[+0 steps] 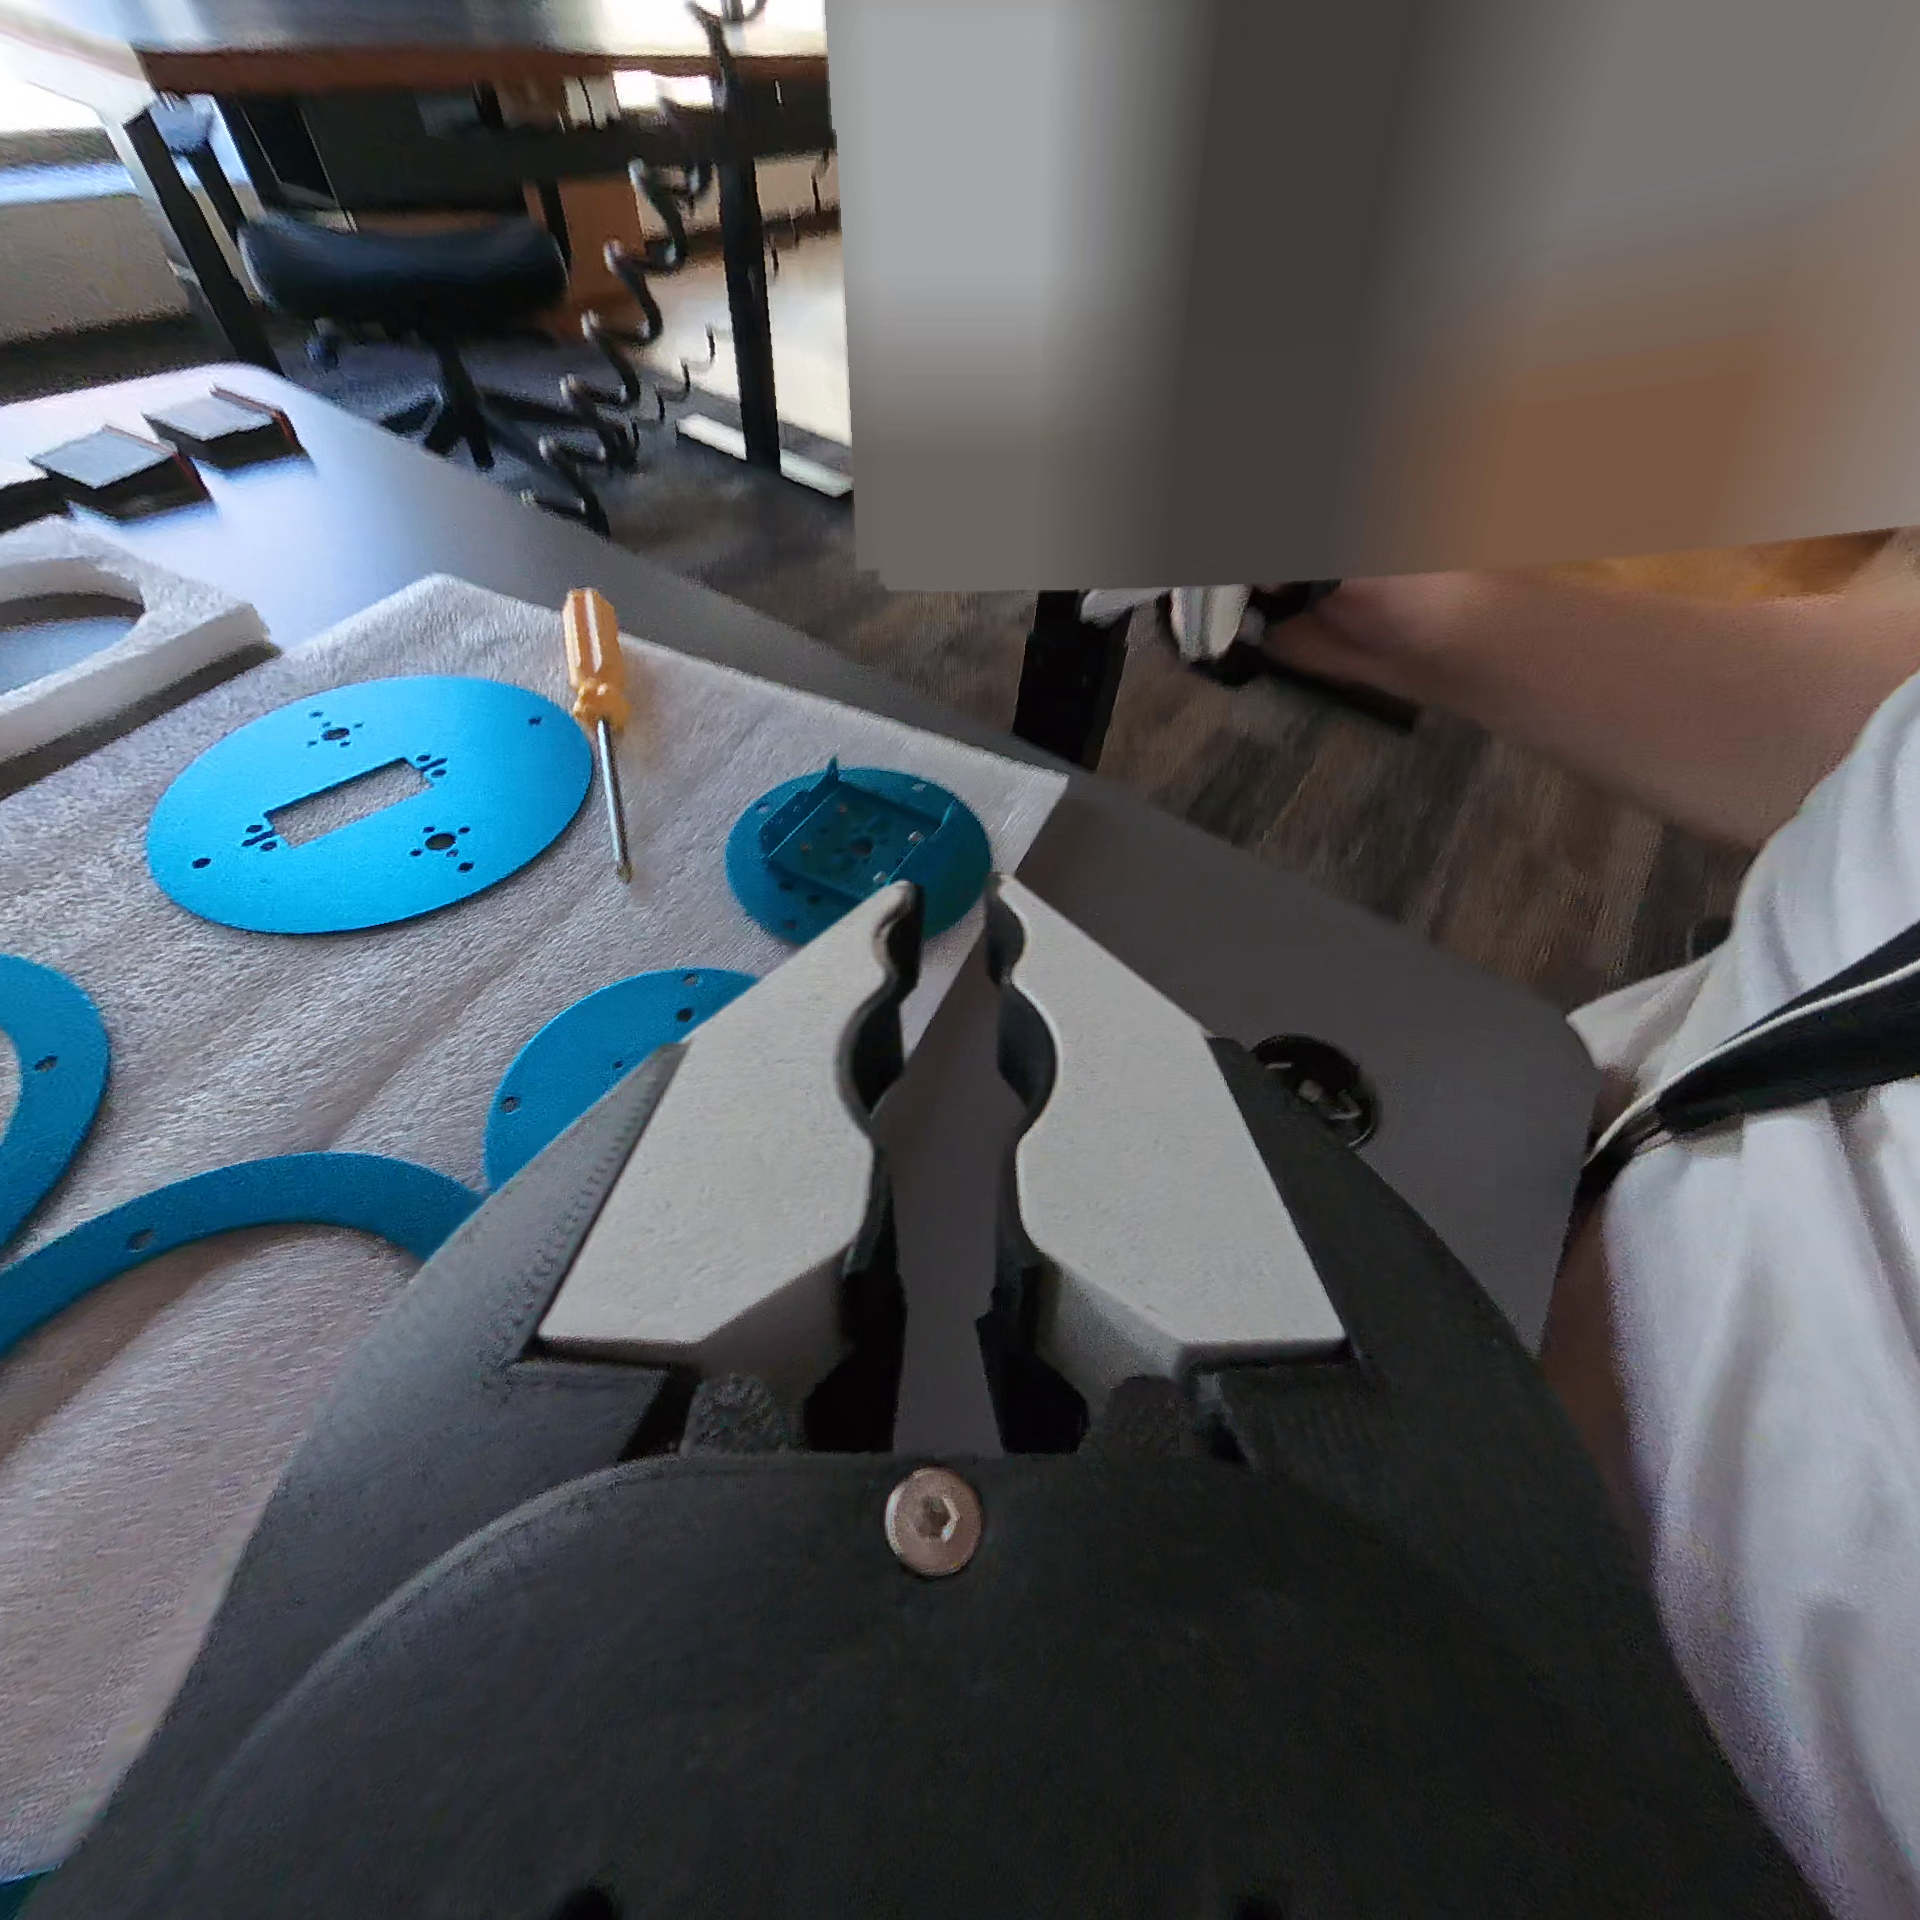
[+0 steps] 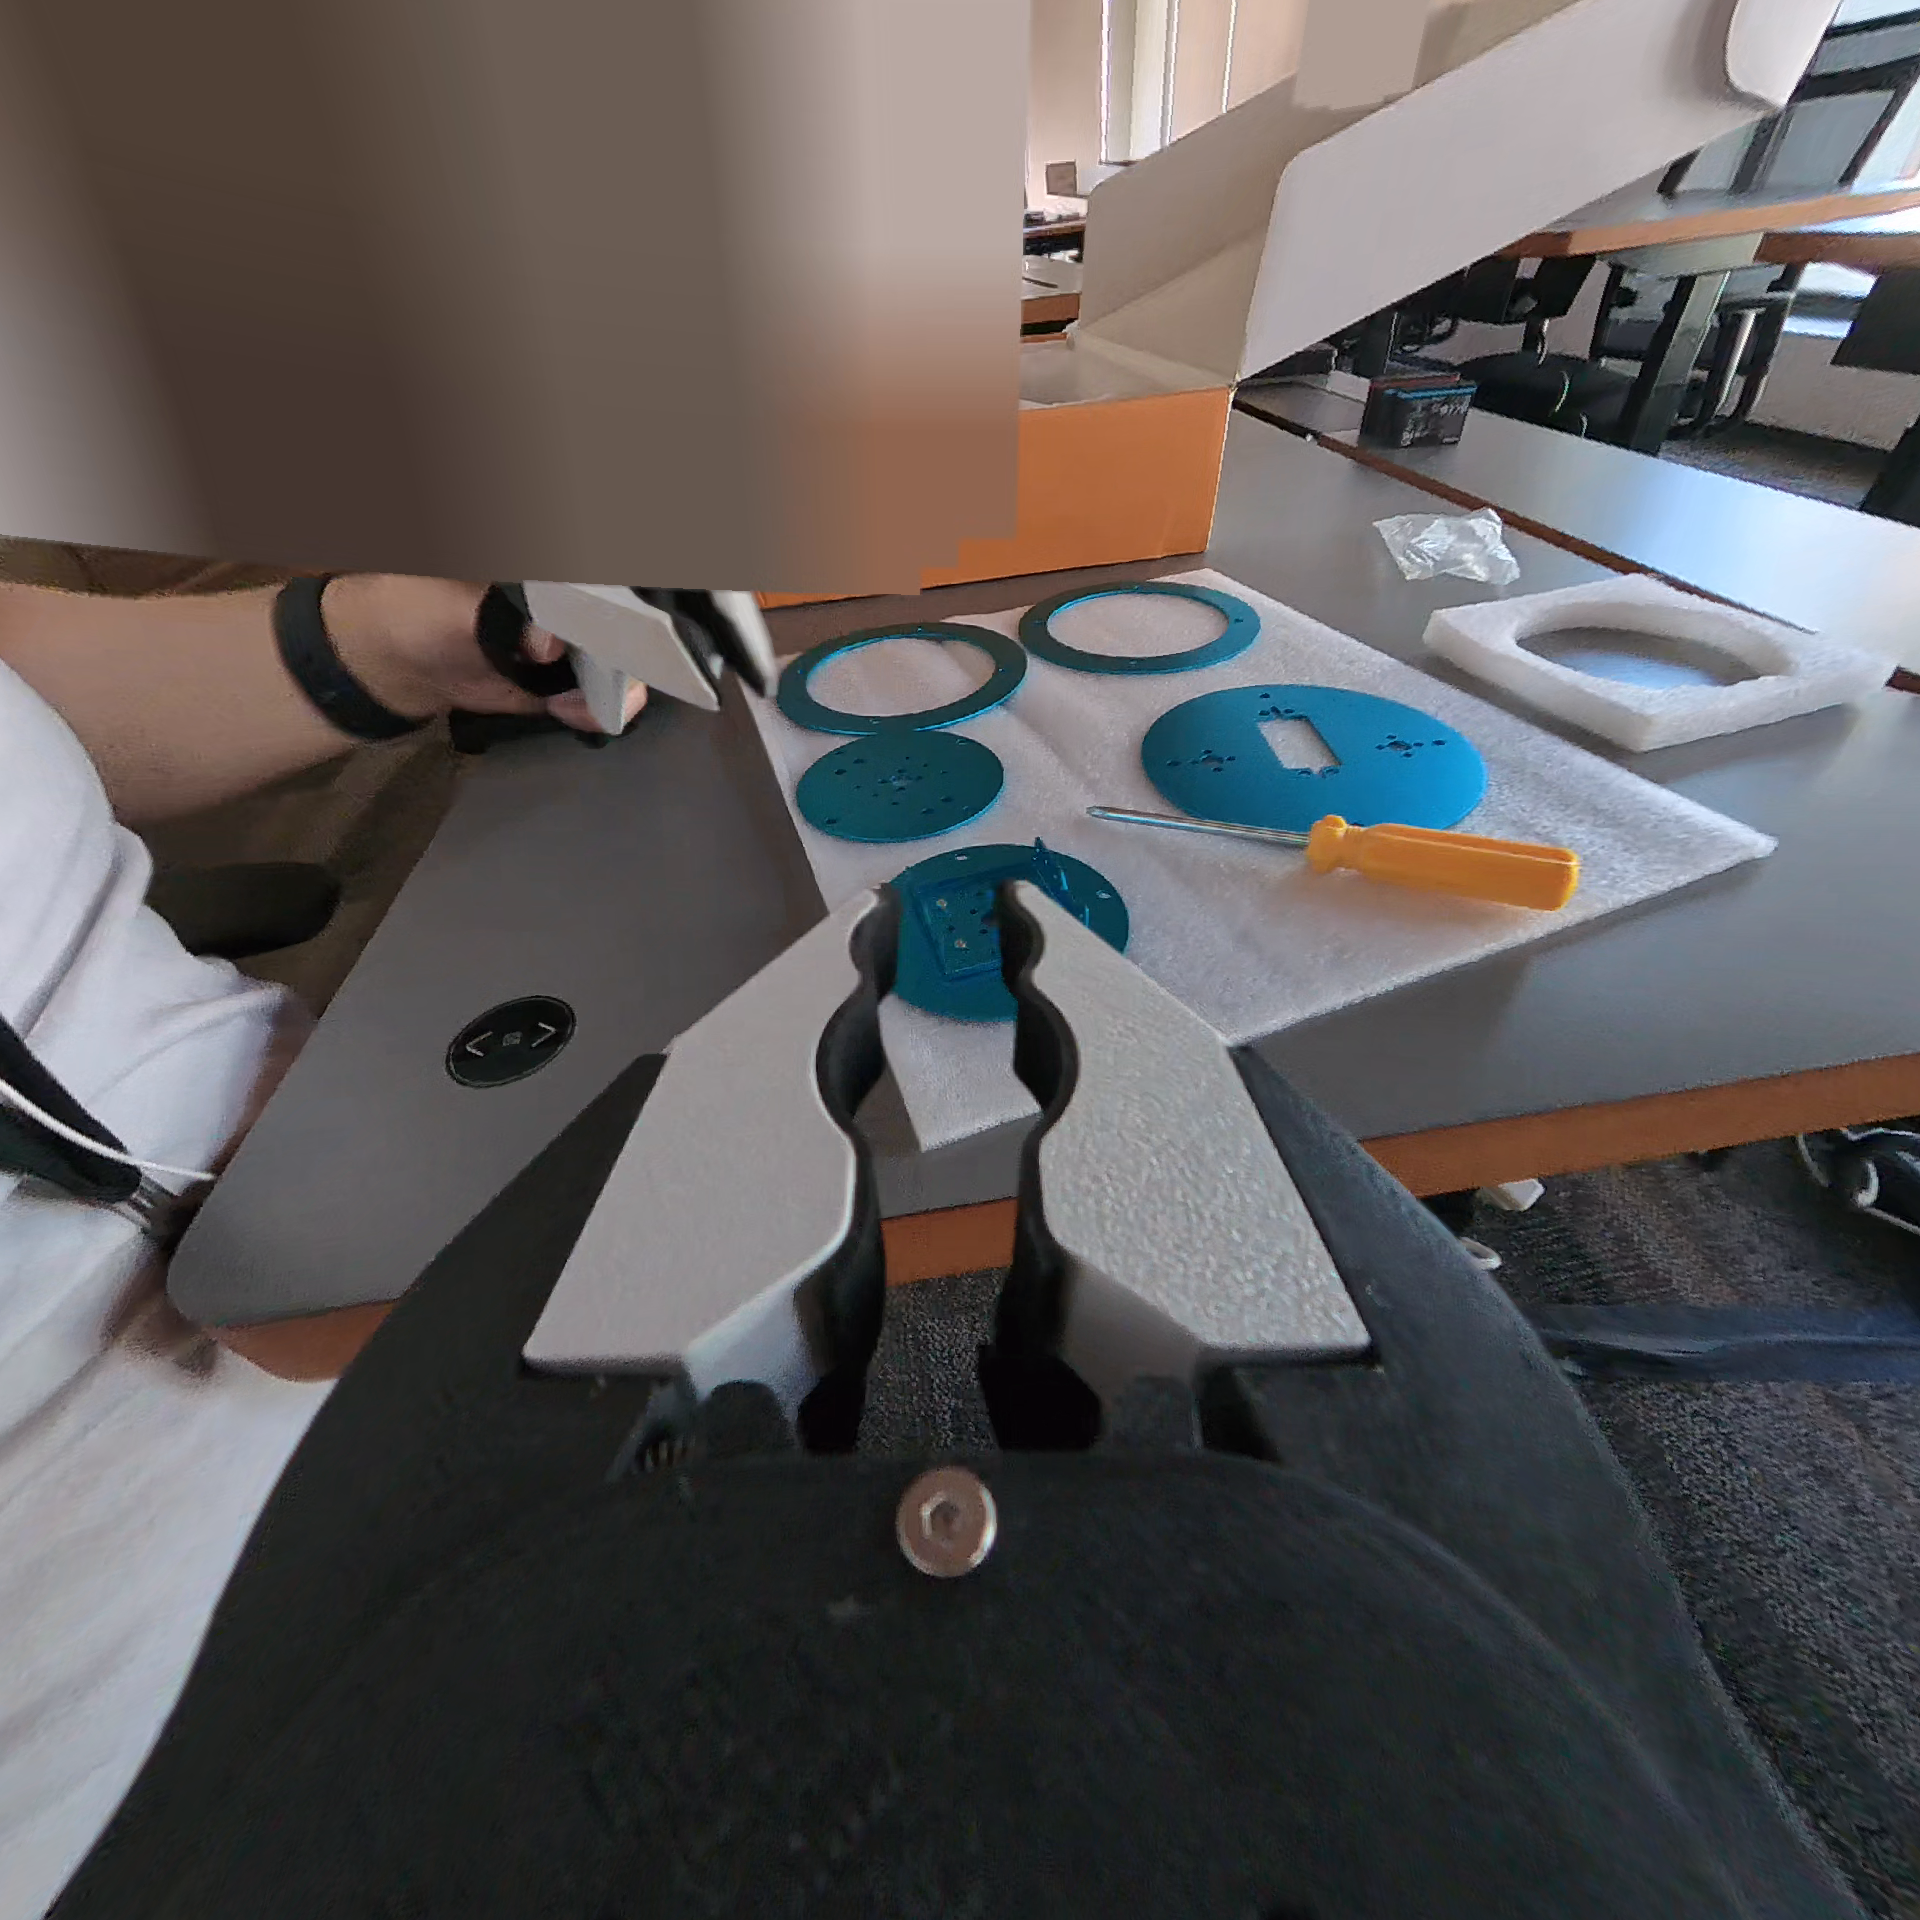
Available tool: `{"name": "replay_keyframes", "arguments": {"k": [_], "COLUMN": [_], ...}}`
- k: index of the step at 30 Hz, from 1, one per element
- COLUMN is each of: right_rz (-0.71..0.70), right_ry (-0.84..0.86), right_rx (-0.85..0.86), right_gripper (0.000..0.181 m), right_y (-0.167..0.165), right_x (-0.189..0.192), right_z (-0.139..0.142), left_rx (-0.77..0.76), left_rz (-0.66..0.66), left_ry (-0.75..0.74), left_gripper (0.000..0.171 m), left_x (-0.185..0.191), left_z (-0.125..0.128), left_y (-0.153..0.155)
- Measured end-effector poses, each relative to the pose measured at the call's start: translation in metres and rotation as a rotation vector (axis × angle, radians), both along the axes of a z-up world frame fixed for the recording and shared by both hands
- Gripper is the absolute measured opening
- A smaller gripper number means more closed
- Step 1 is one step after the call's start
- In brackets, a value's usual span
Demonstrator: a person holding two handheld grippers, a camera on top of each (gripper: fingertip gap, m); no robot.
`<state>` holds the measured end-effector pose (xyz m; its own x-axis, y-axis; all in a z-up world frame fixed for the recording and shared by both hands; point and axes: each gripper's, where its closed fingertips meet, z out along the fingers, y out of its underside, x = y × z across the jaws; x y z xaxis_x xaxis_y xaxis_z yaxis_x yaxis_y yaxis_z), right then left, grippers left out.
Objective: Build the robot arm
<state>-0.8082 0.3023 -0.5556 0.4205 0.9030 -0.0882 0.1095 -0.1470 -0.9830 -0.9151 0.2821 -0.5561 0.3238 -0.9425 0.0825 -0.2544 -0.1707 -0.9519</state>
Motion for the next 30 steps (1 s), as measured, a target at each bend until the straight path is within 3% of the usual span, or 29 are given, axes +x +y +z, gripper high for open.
{"name": "replay_keyframes", "arguments": {"k": [2,7,10,13,18,20,24,27,30], "right_rz": [-0.022,-0.051,0.006,0.015,-0.194,-0.211,-0.399,-0.572,-0.776], "right_ry": [0.018,0.064,0.043,0.013,-0.18,-0.182,-0.184,-0.226,-0.288], "right_rx": [0.018,0.227,0.222,0.231,0.518,0.53,0.565,0.714,0.849], "right_gripper": [0.027,0.019,0.017,0.0,0.0,0.004,0.011,0.001,0.0], "right_y": [0.0,-0.025,-0.06,-0.106,-0.176,-0.211,-0.263,-0.309,-0.357], "right_x": [-0.004,-0.021,-0.033,-0.031,0.015,0.035,0.097,0.153,0.219], "right_z": [0.004,0.03,0.036,0.055,0.102,0.123,0.201,0.275,0.355], "left_rx": [0.024,0.116,0.169,0.218,0.324,0.361,0.434,0.491,0.456], "left_rz": [0.022,0.09,0.104,0.077,-0.068,-0.124,-0.226,-0.282,-0.367], "left_ry": [-0.06,-0.045,-0.089,-0.136,-0.12,-0.144,-0.166,-0.165,-0.181], "left_gripper": [0.0,0.0,0.003,0.017,0.035,0.037,0.04,0.038,0.037], "left_x": [0.002,0.008,0.019,0.038,0.077,0.092,0.115,0.127,0.143], "left_z": [0.004,0.016,0.034,0.051,0.066,0.084,0.134,0.182,0.237], "left_y": [-0.011,-0.039,-0.063,-0.092,-0.137,-0.152,-0.175,-0.179,-0.182]}}
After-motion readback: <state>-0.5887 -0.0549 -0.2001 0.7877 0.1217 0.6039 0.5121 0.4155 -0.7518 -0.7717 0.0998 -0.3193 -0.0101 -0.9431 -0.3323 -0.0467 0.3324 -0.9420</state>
